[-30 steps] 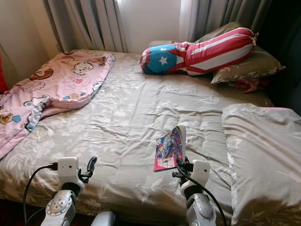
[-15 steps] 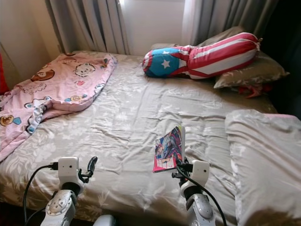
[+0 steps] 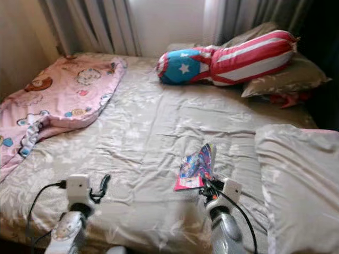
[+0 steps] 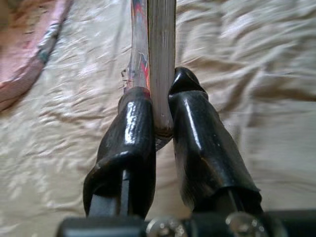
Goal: Clean up the room
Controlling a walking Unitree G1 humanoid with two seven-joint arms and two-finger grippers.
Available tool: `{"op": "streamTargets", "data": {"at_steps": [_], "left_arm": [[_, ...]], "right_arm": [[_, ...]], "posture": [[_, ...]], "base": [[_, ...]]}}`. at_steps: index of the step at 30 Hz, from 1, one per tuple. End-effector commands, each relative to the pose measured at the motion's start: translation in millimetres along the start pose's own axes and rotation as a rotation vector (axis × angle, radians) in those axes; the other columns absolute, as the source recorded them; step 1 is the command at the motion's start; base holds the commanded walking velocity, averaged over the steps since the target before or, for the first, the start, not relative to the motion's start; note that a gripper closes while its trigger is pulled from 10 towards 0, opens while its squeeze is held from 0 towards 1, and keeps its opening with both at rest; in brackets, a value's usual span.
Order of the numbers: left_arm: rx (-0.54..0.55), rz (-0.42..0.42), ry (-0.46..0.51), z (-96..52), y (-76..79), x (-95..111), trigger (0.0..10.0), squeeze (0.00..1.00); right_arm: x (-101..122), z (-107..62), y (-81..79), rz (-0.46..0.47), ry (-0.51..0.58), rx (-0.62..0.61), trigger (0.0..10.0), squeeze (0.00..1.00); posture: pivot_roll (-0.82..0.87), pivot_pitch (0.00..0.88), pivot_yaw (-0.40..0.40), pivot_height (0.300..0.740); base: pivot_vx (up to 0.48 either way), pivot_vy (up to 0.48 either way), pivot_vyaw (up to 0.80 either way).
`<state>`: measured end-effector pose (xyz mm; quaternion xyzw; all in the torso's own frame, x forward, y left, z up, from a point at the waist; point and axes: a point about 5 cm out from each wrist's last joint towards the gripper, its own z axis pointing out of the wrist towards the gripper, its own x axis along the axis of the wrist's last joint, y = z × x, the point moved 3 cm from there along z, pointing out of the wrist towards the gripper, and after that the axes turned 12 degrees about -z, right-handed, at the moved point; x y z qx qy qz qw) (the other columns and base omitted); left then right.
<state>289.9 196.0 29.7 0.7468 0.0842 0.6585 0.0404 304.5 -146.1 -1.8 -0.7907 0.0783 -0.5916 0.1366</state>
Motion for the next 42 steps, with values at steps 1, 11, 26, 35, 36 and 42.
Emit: {"op": "streamTargets", "data": {"at_steps": [1,11,26,35,36,42], "left_arm": [[-0.006,-0.006,-0.006,-3.6,0.5,-1,10.0,0.00],[-0.025,0.044,-0.026,-20.9,-9.0,0,10.0,0.00],[-0.052,0.098,-0.090,-50.7,-17.7,4,10.0,0.00],[-0.065,0.099,-0.119,-56.8,-14.7,4,10.0,0.00],[-0.066,0.100,-0.122,-57.1,-14.3,4,10.0,0.00],[-0.067,0.100,-0.130,-57.3,-14.0,4,10.0,0.00]], "right_arm": [[-4,0.2,7.9,0.016,-0.017,-0.021,10.0,0.00],[-4,16.9,5.7,0.207,-0.101,0.013,10.0,0.00],[-35,-7.4,53.6,0.245,-0.272,-0.214,10.0,0.00],[-37,-17.0,72.5,0.185,-0.320,-0.258,10.0,0.00],[-38,-19.0,75.2,0.176,-0.330,-0.269,10.0,0.00],[-39,-21.3,79.1,0.184,-0.331,-0.288,10.0,0.00]], "posture": [[0.03,0.010,0.006,0.657],[0.10,0.075,0.035,0.657],[0.17,0.175,0.076,0.657],[0.16,0.184,0.083,0.657],[0.16,0.184,0.083,0.657],[0.16,0.184,0.083,0.657]], "base": [[0.000,0.000,0.00],[0.000,0.000,0.00],[0.000,0.000,0.00],[0.000,0.000,0.00],[0.000,0.000,0.00],[0.000,0.000,0.00]]}}
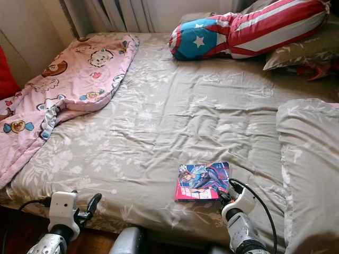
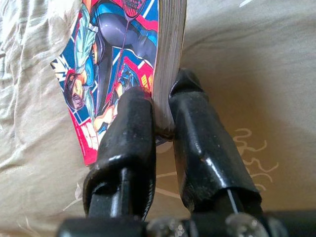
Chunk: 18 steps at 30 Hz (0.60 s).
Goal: Clean up the room
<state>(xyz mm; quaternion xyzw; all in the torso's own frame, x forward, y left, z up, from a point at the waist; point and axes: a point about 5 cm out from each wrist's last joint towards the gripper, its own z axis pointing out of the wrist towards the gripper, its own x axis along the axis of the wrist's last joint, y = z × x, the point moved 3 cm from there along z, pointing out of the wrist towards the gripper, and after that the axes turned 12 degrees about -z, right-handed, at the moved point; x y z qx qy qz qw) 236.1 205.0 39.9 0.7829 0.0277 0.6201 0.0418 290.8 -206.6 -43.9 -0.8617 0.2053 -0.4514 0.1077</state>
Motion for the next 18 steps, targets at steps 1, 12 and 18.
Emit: {"op": "streamTargets", "data": {"at_steps": [1,12,18], "left_arm": [[0.001,0.013,-0.023,-3.1,-2.6,-2,10.0,0.00],[0.001,0.007,-0.027,-1.3,-1.0,-2,10.0,0.00],[-0.001,0.004,-0.025,0.6,-0.2,-2,10.0,0.00]], "right_arm": [[-14,-5.4,14.3,-0.009,-0.056,-0.058,10.0,0.29],[-10,-7.1,25.2,-0.035,-0.056,-0.120,10.0,0.00],[-7,-9.5,34.8,-0.028,-0.045,-0.167,10.0,0.00]], "posture": [[0.16,0.184,0.083,0.657],[0.16,0.178,0.085,0.657],[0.16,0.176,0.086,0.657]], "base": [[0.000,0.000,0.00],[0.000,0.000,0.00],[0.000,0.000,0.00]]}}
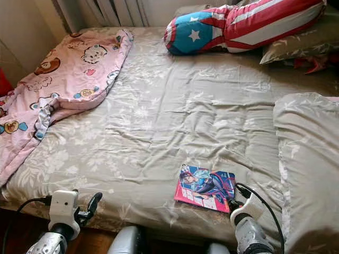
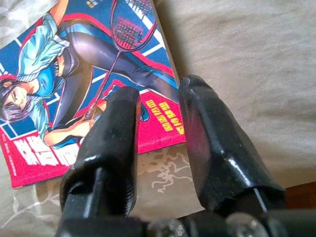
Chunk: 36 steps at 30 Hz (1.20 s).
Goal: Clean up the room
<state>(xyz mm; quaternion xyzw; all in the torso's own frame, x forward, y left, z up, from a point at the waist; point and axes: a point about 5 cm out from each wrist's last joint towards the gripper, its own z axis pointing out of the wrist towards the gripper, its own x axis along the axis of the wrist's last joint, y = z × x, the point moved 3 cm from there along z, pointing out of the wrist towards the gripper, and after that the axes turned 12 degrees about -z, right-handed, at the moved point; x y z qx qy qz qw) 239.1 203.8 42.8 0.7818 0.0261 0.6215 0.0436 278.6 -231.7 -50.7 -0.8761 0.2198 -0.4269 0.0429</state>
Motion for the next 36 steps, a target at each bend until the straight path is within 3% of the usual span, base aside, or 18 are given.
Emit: {"op": "streamTargets", "data": {"at_steps": [1,5,8,10,13,16,20,25,31,33,36], "left_arm": [[0.005,0.003,-0.028,-1.5,-1.7,-6,10.0,0.00],[0.002,-0.002,-0.027,2.1,-0.5,-7,10.0,0.00],[0.006,-0.014,-0.033,8.1,-0.1,-10,10.0,0.00],[0.027,-0.049,-0.046,15.2,-1.9,-15,10.0,0.00],[0.039,-0.067,-0.060,23.5,-2.9,-20,10.0,0.00],[0.052,-0.091,-0.080,30.6,-4.1,-26,10.0,0.00],[0.058,-0.096,-0.117,37.3,-4.7,-36,10.0,0.00],[0.081,-0.090,-0.222,45.2,-4.4,-64,10.0,0.00],[0.113,-0.083,-0.310,43.8,-8.8,-84,10.0,0.00],[0.148,-0.081,-0.397,36.6,-14.2,-100,10.0,0.00],[0.170,-0.088,-0.453,29.7,-16.6,-111,10.0,0.00]], "right_arm": [[-7,-2.2,7.2,0.004,-0.020,-0.030,10.0,0.00],[6,-1.7,8.5,-0.009,0.054,-0.031,10.0,0.00],[15,-2.2,-0.3,-0.117,0.132,0.024,10.0,0.00],[14,-4.2,-7.2,-0.180,0.177,0.066,10.0,0.00],[7,-6.0,-11.3,-0.188,0.182,0.093,10.0,0.00],[-11,-9.7,-12.1,-0.249,0.149,0.110,10.0,0.00],[-32,-14.8,-11.5,-0.248,0.113,0.114,10.0,0.00],[-70,-24.1,-13.1,-0.274,0.013,0.124,10.0,0.00],[-86,-27.5,-11.5,-0.321,-0.058,0.105,10.0,0.00],[-92,-28.4,-9.3,-0.358,-0.096,0.091,10.0,0.00],[-92,-28.1,-7.5,-0.361,-0.107,0.074,10.0,0.00]], "posture": [[0.16,0.176,0.086,0.657],[0.14,0.165,0.082,0.657],[0.12,0.146,0.073,0.657],[0.11,0.130,0.067,0.665],[0.09,0.103,0.059,0.684],[0.08,0.091,0.055,0.704],[0.05,0.051,0.047,0.719],[0.03,0.000,0.030,0.740],[0.01,0.000,0.017,0.740],[0.00,0.000,0.006,0.740],[-0.01,0.000,0.004,0.740]], "base": [[0.000,0.000,0.00],[0.000,0.000,0.00],[0.000,0.000,0.00],[0.000,0.000,0.00],[0.000,0.000,0.00],[0.000,0.000,0.00],[0.000,0.000,0.00],[0.000,0.000,0.00],[0.000,0.000,0.00],[0.000,0.000,0.00],[0.000,0.000,0.00]]}}
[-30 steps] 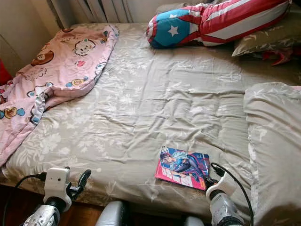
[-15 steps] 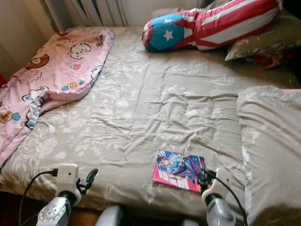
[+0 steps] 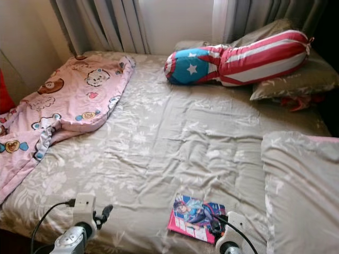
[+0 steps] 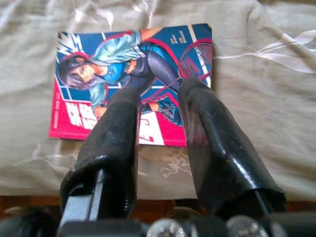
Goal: Clean up the room
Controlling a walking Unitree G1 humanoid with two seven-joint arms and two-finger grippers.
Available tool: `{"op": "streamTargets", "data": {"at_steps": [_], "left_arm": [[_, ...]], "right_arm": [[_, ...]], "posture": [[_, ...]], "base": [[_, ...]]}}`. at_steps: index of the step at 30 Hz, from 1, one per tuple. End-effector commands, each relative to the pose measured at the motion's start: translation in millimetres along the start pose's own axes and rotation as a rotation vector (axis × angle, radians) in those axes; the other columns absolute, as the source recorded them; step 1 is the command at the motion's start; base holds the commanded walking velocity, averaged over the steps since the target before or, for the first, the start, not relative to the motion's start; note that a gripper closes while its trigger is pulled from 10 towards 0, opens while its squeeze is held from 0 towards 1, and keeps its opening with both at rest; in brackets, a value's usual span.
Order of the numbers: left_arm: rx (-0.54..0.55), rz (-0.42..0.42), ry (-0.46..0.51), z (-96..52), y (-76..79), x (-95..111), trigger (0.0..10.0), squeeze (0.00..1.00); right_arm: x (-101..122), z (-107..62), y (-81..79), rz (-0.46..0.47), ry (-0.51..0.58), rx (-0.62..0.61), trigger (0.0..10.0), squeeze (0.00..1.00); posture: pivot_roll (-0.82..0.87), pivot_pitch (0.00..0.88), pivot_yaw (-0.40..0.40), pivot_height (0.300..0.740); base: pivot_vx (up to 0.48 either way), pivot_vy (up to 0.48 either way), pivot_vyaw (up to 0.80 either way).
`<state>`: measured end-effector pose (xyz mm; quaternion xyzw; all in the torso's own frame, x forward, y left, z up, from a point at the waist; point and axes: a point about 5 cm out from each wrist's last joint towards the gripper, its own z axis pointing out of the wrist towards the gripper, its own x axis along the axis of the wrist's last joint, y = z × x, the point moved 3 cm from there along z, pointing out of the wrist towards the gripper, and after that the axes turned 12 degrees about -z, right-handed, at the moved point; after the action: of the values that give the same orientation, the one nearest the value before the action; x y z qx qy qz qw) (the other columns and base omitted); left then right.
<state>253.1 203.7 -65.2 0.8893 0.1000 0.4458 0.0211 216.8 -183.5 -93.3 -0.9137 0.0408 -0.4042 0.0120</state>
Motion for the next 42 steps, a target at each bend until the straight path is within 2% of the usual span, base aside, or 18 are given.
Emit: {"op": "streamTargets", "data": {"at_steps": [1,6,9,13,17,27,36,42], "left_arm": [[0.032,0.017,-0.080,-4.4,-7.9,-19,10.0,0.00],[0.047,0.034,-0.120,-6.4,-7.5,-29,10.0,0.00],[0.041,0.059,-0.143,-7.7,-7.1,-35,10.0,0.00],[0.040,0.072,-0.161,-9.5,-9.1,-39,10.0,0.00],[0.048,0.080,-0.176,-11.1,-13.5,-42,10.0,0.00],[0.046,0.098,-0.193,-12.0,-13.4,-45,10.0,0.00],[0.044,0.097,-0.191,-10.7,-10.8,-44,10.0,0.00],[0.050,0.098,-0.195,-11.5,-12.3,-45,10.0,0.00]], "right_arm": [[-8,-1.5,1.5,-0.001,-0.043,-0.013,10.0,0.00],[-10,-1.6,9.4,0.000,-0.074,-0.051,10.0,0.00],[-15,-2.9,8.3,-0.012,-0.095,-0.039,10.0,0.00],[-30,-8.3,9.6,0.052,-0.135,-0.076,10.0,0.00],[-43,-13.4,7.1,0.050,-0.172,-0.076,10.0,0.00],[-45,-15.6,15.6,0.067,-0.177,-0.108,10.0,0.00],[-43,-13.6,7.5,0.027,-0.175,-0.062,10.0,0.00],[-44,-13.7,6.0,0.020,-0.174,-0.060,10.0,0.00]], "posture": [[-0.01,0.000,0.001,0.740],[-0.02,0.000,-0.005,0.740],[-0.02,0.000,-0.004,0.740],[-0.02,0.000,-0.002,0.740],[-0.03,0.000,0.010,0.740],[-0.03,0.000,0.018,0.740],[-0.02,0.000,0.012,0.740],[-0.02,0.000,0.015,0.740]], "base": [[0.000,0.000,0.00],[0.000,0.000,0.00],[0.000,0.000,0.00],[0.000,0.000,0.00],[0.000,0.000,0.00],[0.000,0.000,0.00],[0.000,0.000,0.00],[0.000,0.000,0.80]]}}
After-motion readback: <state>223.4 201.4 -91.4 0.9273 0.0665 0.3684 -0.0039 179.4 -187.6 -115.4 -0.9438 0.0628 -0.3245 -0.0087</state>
